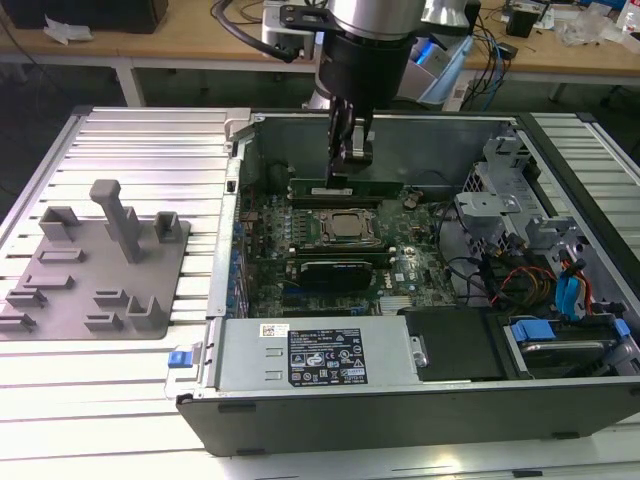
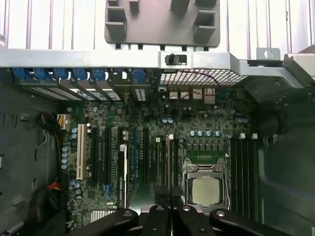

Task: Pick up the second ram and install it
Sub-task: 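Pick up the second ram and move it above second insertion slot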

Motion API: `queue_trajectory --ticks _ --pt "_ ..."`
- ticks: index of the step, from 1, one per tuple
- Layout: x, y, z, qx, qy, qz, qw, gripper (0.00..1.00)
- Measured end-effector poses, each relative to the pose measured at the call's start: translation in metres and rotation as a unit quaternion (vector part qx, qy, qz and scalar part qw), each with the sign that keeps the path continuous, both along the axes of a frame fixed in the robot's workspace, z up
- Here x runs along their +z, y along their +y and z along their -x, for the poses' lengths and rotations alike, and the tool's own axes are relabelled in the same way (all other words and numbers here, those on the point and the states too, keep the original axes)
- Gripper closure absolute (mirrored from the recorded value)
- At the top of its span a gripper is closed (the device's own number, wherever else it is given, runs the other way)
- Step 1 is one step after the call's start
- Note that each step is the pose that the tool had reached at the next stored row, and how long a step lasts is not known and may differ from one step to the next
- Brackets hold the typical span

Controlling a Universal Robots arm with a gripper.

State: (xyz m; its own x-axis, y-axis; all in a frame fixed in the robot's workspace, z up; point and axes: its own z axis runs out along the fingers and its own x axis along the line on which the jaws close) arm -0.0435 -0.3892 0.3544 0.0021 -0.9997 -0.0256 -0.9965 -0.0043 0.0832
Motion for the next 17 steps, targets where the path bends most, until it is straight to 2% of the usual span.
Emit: queue_trajectory --ticks 6,7,11,17 --pt "-0.0059 0.0139 0.000 0.000 0.0000 -0.0001 1.0000 0.90" --pt "-0.0066 0.0147 0.000 0.000 0.0000 0.0000 1.0000 0.90" --pt "-0.0179 0.0163 0.000 0.000 -0.0017 -0.0001 1.0000 0.90" --pt "-0.0309 0.0178 -0.001 0.001 -0.0017 0.0000 1.0000 0.90"
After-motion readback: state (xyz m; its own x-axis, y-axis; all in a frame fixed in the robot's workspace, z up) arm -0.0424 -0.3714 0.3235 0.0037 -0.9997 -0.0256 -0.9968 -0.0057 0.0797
